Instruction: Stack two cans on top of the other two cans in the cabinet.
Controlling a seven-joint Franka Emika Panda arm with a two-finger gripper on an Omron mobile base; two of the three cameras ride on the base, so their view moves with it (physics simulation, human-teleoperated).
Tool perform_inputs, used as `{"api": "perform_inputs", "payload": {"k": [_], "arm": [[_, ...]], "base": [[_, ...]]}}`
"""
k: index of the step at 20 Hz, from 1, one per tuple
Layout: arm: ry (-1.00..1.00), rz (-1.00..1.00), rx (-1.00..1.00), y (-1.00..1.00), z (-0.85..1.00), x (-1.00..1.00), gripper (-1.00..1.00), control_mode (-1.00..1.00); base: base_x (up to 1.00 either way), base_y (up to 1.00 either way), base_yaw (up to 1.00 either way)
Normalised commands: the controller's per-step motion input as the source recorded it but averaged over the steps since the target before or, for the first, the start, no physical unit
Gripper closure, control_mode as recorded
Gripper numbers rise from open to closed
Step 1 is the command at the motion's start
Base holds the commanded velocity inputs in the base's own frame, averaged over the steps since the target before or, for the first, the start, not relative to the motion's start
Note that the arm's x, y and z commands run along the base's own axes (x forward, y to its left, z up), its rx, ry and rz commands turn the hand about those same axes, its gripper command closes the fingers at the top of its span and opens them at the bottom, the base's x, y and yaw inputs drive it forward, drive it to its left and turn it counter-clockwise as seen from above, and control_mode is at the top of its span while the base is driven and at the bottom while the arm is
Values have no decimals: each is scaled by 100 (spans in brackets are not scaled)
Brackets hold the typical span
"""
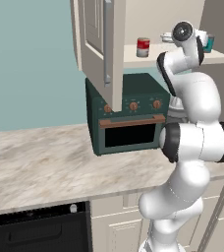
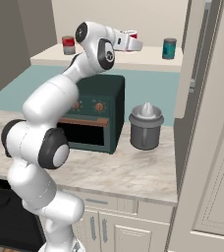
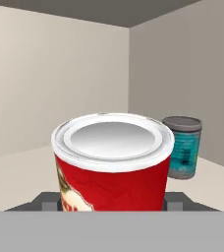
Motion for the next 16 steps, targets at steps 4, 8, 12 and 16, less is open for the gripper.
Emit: {"api": "perform_inputs", "payload": {"k": [4, 8, 12, 16], "arm": [[0, -10, 0, -1, 19, -11, 100, -100], [0, -7, 0, -1, 17, -12, 100, -100], [0, -5, 0, -6, 11, -17, 100, -100], [-3, -6, 0, -6, 7, -14, 100, -100]], "base": [[0, 0, 0], [0, 0, 0], [0, 0, 0], [0, 0, 0]]}}
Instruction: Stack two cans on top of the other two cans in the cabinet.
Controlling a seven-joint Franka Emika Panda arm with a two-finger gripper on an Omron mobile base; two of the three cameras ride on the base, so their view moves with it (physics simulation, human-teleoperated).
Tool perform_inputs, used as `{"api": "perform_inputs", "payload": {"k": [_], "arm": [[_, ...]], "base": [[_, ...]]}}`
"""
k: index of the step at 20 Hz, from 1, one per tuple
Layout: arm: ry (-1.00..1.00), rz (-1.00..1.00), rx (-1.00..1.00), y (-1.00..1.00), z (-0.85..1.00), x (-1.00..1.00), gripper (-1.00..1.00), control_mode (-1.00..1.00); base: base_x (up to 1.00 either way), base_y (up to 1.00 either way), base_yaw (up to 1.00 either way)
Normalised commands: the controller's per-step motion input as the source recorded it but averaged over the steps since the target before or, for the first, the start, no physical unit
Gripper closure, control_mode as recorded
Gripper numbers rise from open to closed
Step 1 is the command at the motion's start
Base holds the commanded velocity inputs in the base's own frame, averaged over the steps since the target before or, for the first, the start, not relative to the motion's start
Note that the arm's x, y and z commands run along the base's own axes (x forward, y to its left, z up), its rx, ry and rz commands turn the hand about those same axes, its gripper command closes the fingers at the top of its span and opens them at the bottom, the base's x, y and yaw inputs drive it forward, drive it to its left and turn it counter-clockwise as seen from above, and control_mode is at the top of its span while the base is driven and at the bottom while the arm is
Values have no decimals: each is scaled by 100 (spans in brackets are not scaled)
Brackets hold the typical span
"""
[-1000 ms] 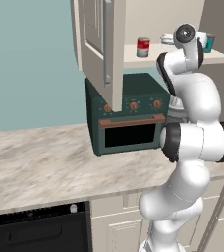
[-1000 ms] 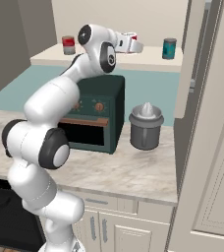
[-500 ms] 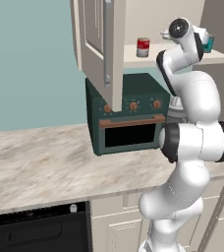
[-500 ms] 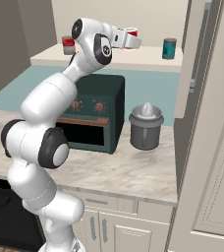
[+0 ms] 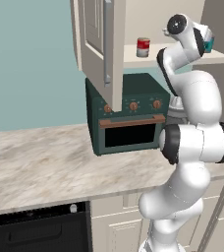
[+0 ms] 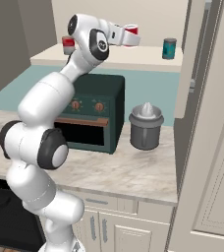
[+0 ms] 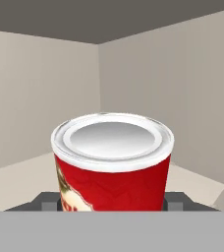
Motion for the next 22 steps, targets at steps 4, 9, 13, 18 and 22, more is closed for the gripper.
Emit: {"api": "perform_inputs", "payload": {"k": [4, 9, 13, 18, 22], "arm": [[-3, -7, 0, -7, 6, -12, 100, -100], [0, -8, 0, -3, 10, -12, 100, -100], [0, -7, 0, -4, 10, -9, 100, -100], [0, -6, 0, -11, 9, -12, 100, -100], [0, -5, 0, -11, 4, -9, 100, -100]], "base": [[0, 0, 0], [0, 0, 0], [0, 0, 0], [0, 0, 0], [0, 0, 0]]}}
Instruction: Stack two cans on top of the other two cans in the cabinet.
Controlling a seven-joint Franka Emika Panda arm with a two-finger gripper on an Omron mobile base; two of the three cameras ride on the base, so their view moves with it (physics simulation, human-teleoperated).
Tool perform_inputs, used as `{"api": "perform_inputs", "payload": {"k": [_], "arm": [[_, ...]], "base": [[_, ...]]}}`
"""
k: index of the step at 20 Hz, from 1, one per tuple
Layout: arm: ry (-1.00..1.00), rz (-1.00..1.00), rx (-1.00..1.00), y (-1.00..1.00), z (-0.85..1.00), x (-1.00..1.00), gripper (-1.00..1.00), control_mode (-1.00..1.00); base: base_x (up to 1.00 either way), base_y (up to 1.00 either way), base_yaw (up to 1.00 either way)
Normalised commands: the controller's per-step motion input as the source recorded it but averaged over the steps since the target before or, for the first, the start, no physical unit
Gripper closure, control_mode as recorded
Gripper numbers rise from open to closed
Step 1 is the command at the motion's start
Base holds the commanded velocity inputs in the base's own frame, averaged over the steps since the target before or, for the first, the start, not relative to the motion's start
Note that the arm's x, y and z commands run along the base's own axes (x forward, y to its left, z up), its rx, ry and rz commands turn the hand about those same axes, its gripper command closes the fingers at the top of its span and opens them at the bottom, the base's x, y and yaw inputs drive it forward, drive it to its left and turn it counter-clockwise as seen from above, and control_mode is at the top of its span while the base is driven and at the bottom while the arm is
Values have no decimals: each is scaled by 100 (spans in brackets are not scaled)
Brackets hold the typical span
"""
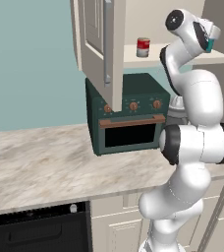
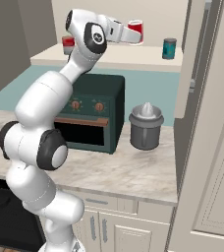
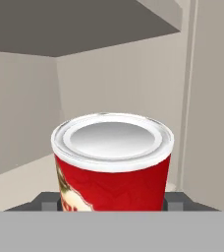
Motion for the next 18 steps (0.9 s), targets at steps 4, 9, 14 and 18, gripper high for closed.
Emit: {"api": "perform_inputs", "payload": {"k": [4, 9, 14, 18], "arm": [[0, -3, 0, -13, 0, 0, 100, -100], [0, 0, 0, -14, 0, 0, 100, -100], [0, 0, 0, -19, 0, 0, 100, -100], [0, -1, 0, -10, 0, 3, 100, -100]], "base": [[0, 0, 0], [0, 0, 0], [0, 0, 0], [0, 0, 0]]}}
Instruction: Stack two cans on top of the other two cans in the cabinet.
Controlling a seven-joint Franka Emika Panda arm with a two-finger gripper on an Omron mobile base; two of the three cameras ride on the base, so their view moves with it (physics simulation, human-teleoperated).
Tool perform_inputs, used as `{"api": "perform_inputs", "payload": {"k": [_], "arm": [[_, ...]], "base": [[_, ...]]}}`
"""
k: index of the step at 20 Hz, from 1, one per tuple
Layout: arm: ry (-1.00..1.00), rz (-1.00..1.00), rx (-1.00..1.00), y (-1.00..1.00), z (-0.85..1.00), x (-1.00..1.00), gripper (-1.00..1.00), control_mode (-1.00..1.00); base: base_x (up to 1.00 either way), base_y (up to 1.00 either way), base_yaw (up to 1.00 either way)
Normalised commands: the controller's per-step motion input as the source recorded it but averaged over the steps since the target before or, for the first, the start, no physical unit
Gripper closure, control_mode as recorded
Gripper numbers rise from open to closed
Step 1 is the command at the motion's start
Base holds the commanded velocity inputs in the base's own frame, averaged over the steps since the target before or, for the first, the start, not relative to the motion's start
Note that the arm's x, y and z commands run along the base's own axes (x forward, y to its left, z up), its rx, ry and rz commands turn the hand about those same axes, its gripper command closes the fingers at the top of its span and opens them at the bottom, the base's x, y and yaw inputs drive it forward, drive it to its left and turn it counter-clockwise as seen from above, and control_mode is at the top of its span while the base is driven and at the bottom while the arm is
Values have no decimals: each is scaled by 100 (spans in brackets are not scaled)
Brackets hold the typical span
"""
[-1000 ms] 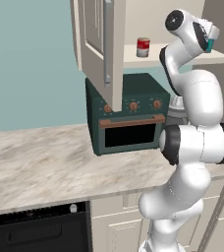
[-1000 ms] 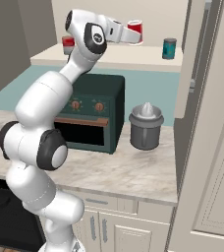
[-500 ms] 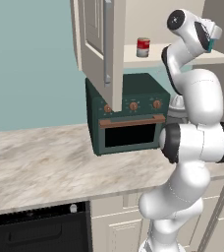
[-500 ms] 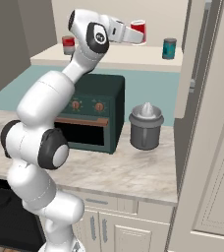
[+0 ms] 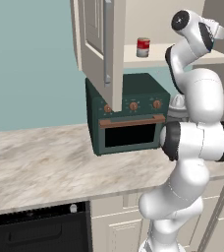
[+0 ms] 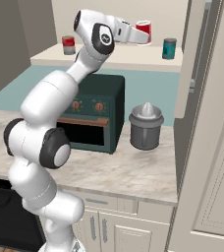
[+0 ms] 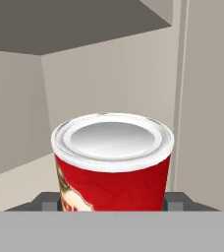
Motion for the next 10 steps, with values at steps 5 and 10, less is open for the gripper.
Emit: {"api": "perform_inputs", "payload": {"k": [5, 10], "arm": [[1, 0, 0, -3, 0, 9, 100, -100], [5, 0, 0, -3, 0, 21, 100, -100]], "base": [[0, 0, 0], [0, 0, 0]]}}
